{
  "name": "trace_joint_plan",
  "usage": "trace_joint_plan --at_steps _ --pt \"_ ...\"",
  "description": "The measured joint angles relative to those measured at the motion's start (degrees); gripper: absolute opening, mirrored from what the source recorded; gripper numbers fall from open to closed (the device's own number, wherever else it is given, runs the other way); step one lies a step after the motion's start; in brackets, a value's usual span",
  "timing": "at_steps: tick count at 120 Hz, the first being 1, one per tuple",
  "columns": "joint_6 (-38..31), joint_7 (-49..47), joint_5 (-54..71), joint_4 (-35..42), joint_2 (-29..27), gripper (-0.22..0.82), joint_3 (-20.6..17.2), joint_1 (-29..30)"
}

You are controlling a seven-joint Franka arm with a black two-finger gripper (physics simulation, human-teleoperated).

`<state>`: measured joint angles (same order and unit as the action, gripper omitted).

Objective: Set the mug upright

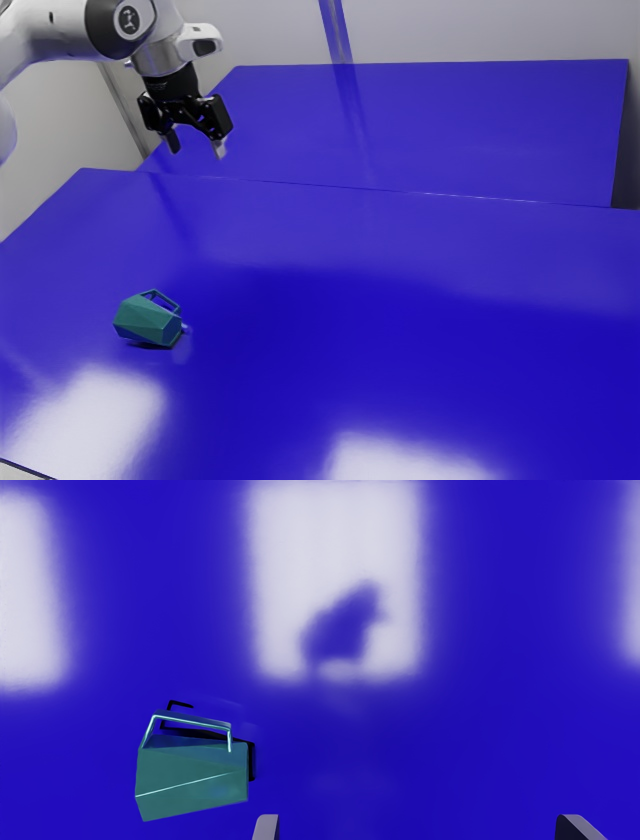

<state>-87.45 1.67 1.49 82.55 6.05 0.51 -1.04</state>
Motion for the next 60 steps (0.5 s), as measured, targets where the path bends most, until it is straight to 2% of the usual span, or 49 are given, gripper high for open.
trace_joint_plan --at_steps 36,60 --pt "-0.45 0.23 -2.16 1.12 -1.23 0.6 0.09 0.58" --pt "-3.23 0.09 -9.84 15.15 -8.18 0.6 0.03 5.36"
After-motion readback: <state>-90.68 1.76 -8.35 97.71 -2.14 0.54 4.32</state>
